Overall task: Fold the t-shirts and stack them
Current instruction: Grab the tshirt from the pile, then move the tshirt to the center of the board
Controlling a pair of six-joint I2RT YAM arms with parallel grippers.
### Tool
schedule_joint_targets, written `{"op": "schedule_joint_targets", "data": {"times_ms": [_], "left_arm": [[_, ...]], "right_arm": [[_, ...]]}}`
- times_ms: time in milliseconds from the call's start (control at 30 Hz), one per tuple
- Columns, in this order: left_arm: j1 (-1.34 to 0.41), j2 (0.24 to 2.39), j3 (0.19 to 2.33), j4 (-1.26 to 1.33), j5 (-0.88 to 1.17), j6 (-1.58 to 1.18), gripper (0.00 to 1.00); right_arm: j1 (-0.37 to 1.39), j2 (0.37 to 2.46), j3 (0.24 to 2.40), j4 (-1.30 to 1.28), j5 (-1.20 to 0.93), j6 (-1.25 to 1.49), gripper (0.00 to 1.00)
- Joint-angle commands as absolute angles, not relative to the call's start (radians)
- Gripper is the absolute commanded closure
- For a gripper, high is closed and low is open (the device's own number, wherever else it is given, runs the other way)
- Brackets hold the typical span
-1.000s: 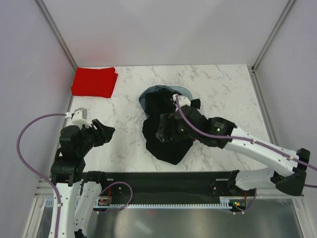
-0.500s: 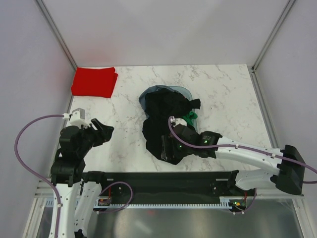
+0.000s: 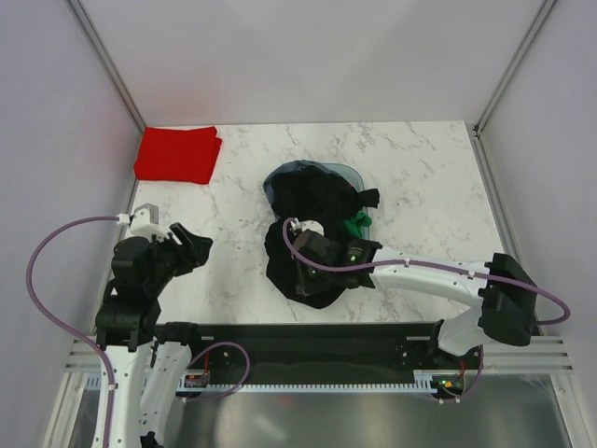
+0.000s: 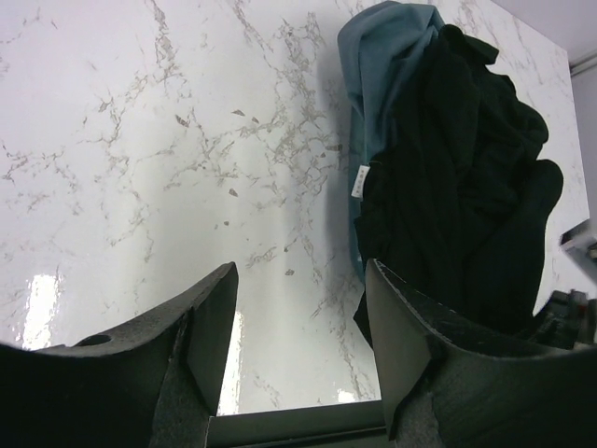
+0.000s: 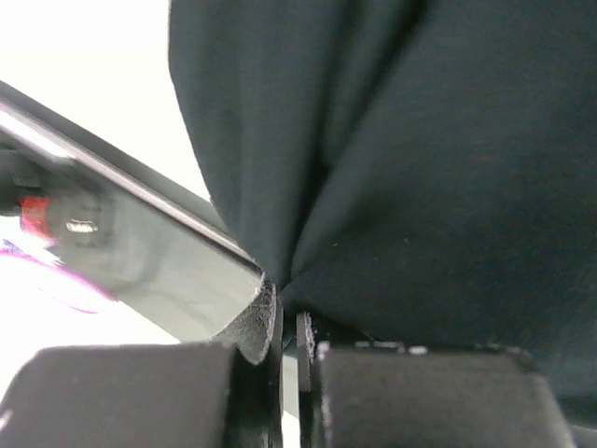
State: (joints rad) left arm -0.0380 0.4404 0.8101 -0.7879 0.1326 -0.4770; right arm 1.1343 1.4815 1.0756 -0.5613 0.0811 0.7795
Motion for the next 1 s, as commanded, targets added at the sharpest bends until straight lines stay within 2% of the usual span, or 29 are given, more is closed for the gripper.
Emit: {"op": "schedule_joint_targets", "data": {"times_ms": [0, 33, 67, 133, 167, 200, 267, 300, 333, 400, 433, 467, 533, 600, 667, 767, 800, 900, 967], "left_arm": [[-0.034, 0.449, 0.81, -0.778, 0.109, -0.503, 0.36], [-0.034, 0.449, 0.808, -0.776, 0.109, -0.505, 0.36], [-0.034, 0.449, 0.81, -0.778, 0.109, -0.503, 0.36], [-0.034, 0.449, 0.81, -0.776, 0.109, -0.506, 0.36], [-0.034, 0.446, 0.808, -0.776, 0.109, -0.505, 0.36], [-0.034, 0.448, 0.81, -0.776, 0.109, -0.506, 0.36], [-0.034, 0.448, 0.808, -0.776, 0.112, -0.505, 0.36], [-0.034, 0.451, 0.81, -0.776, 0.11, -0.505, 0.36], [-0.034, 0.449, 0.81, -0.776, 0.11, -0.505, 0.36], [-0.034, 0.448, 0.81, -0.776, 0.11, -0.505, 0.37], [-0.034, 0.448, 0.808, -0.776, 0.11, -0.506, 0.36], [-0.034, 0.445, 0.81, -0.776, 0.109, -0.506, 0.36], [-0.034, 0.445, 0.81, -0.776, 0.11, -0.505, 0.36], [-0.034, 0.449, 0.81, -0.776, 0.112, -0.506, 0.37], [-0.034, 0.456, 0.81, -0.776, 0.112, -0.505, 0.37], [-0.034, 0.46, 0.808, -0.776, 0.113, -0.503, 0.37], [-0.034, 0.46, 0.81, -0.778, 0.114, -0.503, 0.37], [-0.034, 0.459, 0.81, -0.776, 0.112, -0.505, 0.37], [-0.034, 0.459, 0.81, -0.776, 0.11, -0.506, 0.37]], "right_arm": [[1.123, 1.476, 1.317, -0.559, 0.08, 0.732, 1.0], [1.111, 1.486, 1.391, -0.59, 0.081, 0.71, 1.0], [1.074, 1.496, 1.572, -0.629, 0.087, 0.659, 1.0], [1.03, 1.531, 1.794, -0.748, 0.121, 0.583, 1.0], [0.978, 1.548, 2.053, -0.787, 0.139, 0.495, 1.0], [0.953, 1.566, 2.191, -0.857, 0.167, 0.451, 1.0], [0.904, 1.611, 2.543, -0.906, 0.32, 0.364, 1.0], [0.904, 1.602, 2.595, -0.893, 0.397, 0.274, 1.0], [0.902, 1.535, 2.599, -0.861, 0.572, 0.223, 1.0], [0.902, 1.412, 2.38, -0.693, 0.734, 0.119, 1.0], [0.902, 1.284, 2.276, -0.636, 0.861, 0.095, 1.0], [0.902, 1.231, 2.094, -0.594, 0.927, 0.081, 1.0], [0.9, 1.114, 1.952, -0.557, 1.015, 0.083, 1.0], [0.902, 1.06, 1.778, -0.613, 1.08, 0.13, 0.54], [0.902, 0.996, 1.639, -0.682, 1.007, 0.282, 0.02], [0.902, 0.94, 1.438, -0.732, 0.794, 0.449, 0.02], [0.902, 0.94, 1.396, -0.72, 0.621, 0.477, 0.02], [0.9, 0.991, 1.29, -0.68, 0.412, 0.532, 0.02], [0.902, 1.052, 1.273, -0.681, 0.396, 0.552, 0.02]]}}
